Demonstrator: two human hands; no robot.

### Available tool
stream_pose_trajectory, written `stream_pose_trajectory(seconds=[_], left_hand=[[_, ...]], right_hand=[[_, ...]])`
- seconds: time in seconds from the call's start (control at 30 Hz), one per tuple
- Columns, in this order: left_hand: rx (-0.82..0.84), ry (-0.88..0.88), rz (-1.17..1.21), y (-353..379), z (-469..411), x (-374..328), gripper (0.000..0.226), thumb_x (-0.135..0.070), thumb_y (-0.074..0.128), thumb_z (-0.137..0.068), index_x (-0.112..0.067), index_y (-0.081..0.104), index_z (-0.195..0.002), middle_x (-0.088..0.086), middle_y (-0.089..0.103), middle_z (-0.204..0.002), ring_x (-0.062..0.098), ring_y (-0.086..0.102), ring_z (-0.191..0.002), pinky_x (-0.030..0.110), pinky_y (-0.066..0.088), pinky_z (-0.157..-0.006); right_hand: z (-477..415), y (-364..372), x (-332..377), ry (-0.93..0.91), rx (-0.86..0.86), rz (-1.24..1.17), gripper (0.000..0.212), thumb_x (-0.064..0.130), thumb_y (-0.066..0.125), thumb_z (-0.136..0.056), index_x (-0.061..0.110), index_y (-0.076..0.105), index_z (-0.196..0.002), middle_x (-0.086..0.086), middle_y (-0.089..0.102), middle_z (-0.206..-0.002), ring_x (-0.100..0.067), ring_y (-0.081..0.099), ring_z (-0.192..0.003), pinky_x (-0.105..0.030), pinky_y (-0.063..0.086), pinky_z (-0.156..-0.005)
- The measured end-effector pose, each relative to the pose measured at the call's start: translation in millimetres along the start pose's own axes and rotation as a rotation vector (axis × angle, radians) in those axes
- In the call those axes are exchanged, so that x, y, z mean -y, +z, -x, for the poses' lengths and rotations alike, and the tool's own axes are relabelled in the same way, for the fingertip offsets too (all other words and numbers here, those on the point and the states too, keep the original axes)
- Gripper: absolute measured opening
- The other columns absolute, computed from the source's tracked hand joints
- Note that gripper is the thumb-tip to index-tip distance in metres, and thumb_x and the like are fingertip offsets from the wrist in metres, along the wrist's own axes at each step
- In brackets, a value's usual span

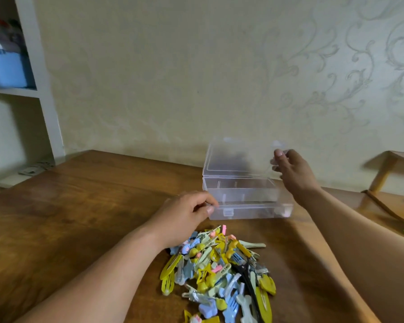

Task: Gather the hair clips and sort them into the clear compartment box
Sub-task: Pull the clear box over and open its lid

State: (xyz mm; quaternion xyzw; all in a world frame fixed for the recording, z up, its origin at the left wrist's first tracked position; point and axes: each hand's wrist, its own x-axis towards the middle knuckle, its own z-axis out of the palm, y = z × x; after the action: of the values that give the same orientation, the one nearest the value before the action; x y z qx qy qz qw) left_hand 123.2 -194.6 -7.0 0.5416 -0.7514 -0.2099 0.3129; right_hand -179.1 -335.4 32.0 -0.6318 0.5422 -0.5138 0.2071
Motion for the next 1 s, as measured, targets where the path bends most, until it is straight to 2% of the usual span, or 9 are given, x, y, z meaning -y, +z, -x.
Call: stream_pose_trajectory(seconds=[0.13,0.2,0.27,0.37,0.67,0.73,0.83,0.93,1.0], left_hand=[[0.043,-0.012,0.156,-4.6,3.5,-5.8,0.036,-0.047,0.046,-0.113,-0.056,0.06,-0.145,-0.029,0.065,-0.136,-0.01,0.054,-0.132,0.02,0.042,-0.106],[0.017,-0.036,0.247,-5.4,3.7,-5.5,0.039,-0.054,0.046,-0.11,-0.061,0.054,-0.147,-0.022,0.07,-0.134,-0.011,0.06,-0.126,0.021,0.043,-0.106],[0.004,-0.046,0.269,-4.9,4.1,-4.7,0.043,-0.061,0.045,-0.105,-0.062,0.052,-0.148,-0.019,0.073,-0.129,-0.013,0.062,-0.121,0.024,0.044,-0.108],[0.013,-0.055,0.271,-4.4,4.5,-6.4,0.053,-0.07,0.044,-0.097,-0.06,0.053,-0.148,-0.019,0.075,-0.124,-0.01,0.061,-0.123,0.027,0.043,-0.109],[0.023,-0.076,0.23,-5.1,5.5,-7.7,0.054,-0.071,0.043,-0.098,-0.06,0.052,-0.149,-0.02,0.075,-0.122,-0.01,0.058,-0.125,0.028,0.04,-0.108],[0.022,-0.078,0.228,-5.2,5.2,-7.7,0.054,-0.071,0.044,-0.097,-0.059,0.052,-0.149,-0.02,0.075,-0.122,-0.014,0.057,-0.123,0.026,0.039,-0.107],[0.027,-0.08,0.229,-5.5,5.0,-8.9,0.056,-0.07,0.044,-0.097,-0.057,0.052,-0.15,-0.019,0.076,-0.121,-0.016,0.055,-0.123,0.025,0.038,-0.108],[0.025,-0.079,0.237,-5.0,4.2,-8.1,0.054,-0.069,0.045,-0.099,-0.055,0.052,-0.152,-0.018,0.076,-0.121,-0.007,0.056,-0.131,0.032,0.038,-0.116],[0.027,-0.082,0.232,-5.1,3.3,-5.4,0.052,-0.067,0.045,-0.102,-0.054,0.051,-0.153,-0.018,0.076,-0.122,0.001,0.056,-0.137,0.037,0.037,-0.12]], right_hand=[[-5.4,-15.0,1.7,0.098,-0.195,-0.214,0.04,0.047,0.046,-0.111,0.008,0.056,-0.111,-0.012,0.07,-0.085,-0.025,0.073,-0.073,-0.043,0.059,-0.073],[-2.5,-35.7,-8.3,0.174,-0.274,-0.251,0.038,0.043,0.044,-0.112,0.007,0.056,-0.114,-0.016,0.063,-0.084,-0.024,0.065,-0.062,-0.038,0.059,-0.064],[2.6,-57.7,-22.6,0.229,-0.305,-0.236,0.043,0.043,0.043,-0.113,0.003,0.057,-0.12,-0.015,0.062,-0.083,-0.024,0.064,-0.063,-0.036,0.059,-0.063],[7.3,-76.8,-32.2,0.257,-0.284,-0.23,0.041,0.039,0.042,-0.114,0.003,0.056,-0.124,-0.013,0.06,-0.082,-0.025,0.063,-0.066,-0.034,0.058,-0.063],[3.7,-68.3,-27.0,0.317,-0.095,-0.162,0.037,0.035,0.045,-0.114,0.002,0.059,-0.122,-0.013,0.06,-0.078,-0.027,0.062,-0.062,-0.023,0.053,-0.043],[1.4,-69.3,-26.5,0.35,-0.058,-0.162,0.037,0.033,0.047,-0.113,0.0,0.059,-0.125,-0.015,0.062,-0.082,-0.028,0.064,-0.065,-0.028,0.056,-0.049],[1.9,-72.5,-26.1,0.383,0.002,-0.095,0.034,0.032,0.052,-0.112,0.002,0.06,-0.125,-0.02,0.069,-0.1,-0.029,0.069,-0.076,-0.042,0.059,-0.071],[8.2,-81.5,-25.4,0.357,-0.037,0.11,0.046,0.038,0.056,-0.108,-0.006,0.065,-0.12,-0.016,0.069,-0.101,-0.029,0.066,-0.084,-0.052,0.06,-0.085],[21.9,-90.0,-16.0,0.338,-0.115,0.248,0.051,0.041,0.057,-0.105,-0.001,0.064,-0.133,-0.012,0.07,-0.111,-0.028,0.066,-0.092,-0.051,0.06,-0.088]])
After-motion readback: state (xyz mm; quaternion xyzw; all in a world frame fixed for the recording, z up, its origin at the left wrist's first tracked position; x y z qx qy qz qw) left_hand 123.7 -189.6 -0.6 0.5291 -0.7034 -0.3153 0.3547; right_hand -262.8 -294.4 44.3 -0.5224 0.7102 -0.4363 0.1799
